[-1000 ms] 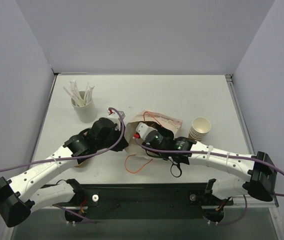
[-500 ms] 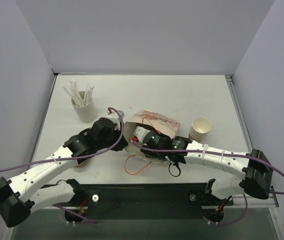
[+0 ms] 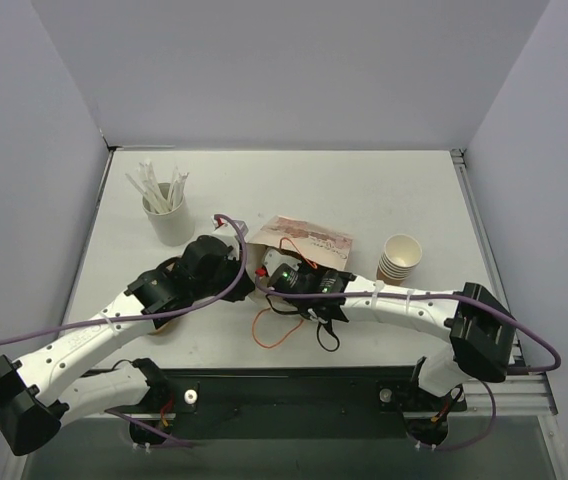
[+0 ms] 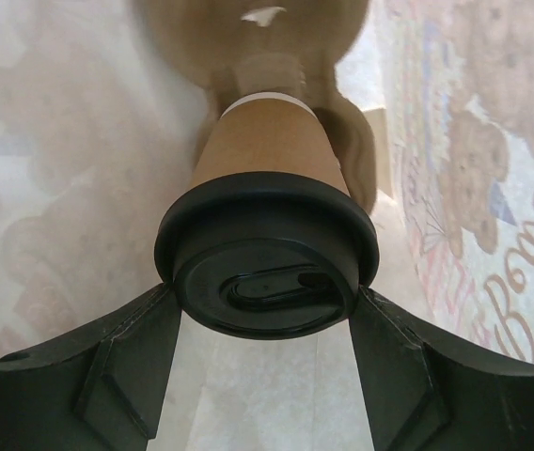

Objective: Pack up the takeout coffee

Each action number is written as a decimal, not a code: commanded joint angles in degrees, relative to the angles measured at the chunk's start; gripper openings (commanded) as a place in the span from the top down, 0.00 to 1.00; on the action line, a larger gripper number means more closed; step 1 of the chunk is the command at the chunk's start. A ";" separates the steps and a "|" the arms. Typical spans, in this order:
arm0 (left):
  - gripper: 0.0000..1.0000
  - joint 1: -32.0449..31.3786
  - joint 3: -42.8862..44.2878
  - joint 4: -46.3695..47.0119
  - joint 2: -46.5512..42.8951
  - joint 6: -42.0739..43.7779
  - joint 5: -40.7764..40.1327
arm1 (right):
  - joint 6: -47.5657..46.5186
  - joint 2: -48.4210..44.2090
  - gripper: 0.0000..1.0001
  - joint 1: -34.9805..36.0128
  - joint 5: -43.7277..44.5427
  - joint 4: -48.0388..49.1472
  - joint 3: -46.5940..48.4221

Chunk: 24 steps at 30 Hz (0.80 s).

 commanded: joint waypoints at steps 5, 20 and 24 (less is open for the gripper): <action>1.00 -0.61 3.68 -0.76 -1.13 -0.05 -0.92 | -0.70 -3.24 0.69 -0.05 1.40 -1.11 1.23; 1.00 -0.61 4.91 -0.24 -0.16 0.65 -2.24 | -4.12 -4.92 0.69 -1.46 2.98 -7.17 1.93; 1.00 -0.61 6.05 0.11 -0.16 0.65 -1.28 | -4.74 -2.46 0.70 -1.63 3.25 -7.62 3.60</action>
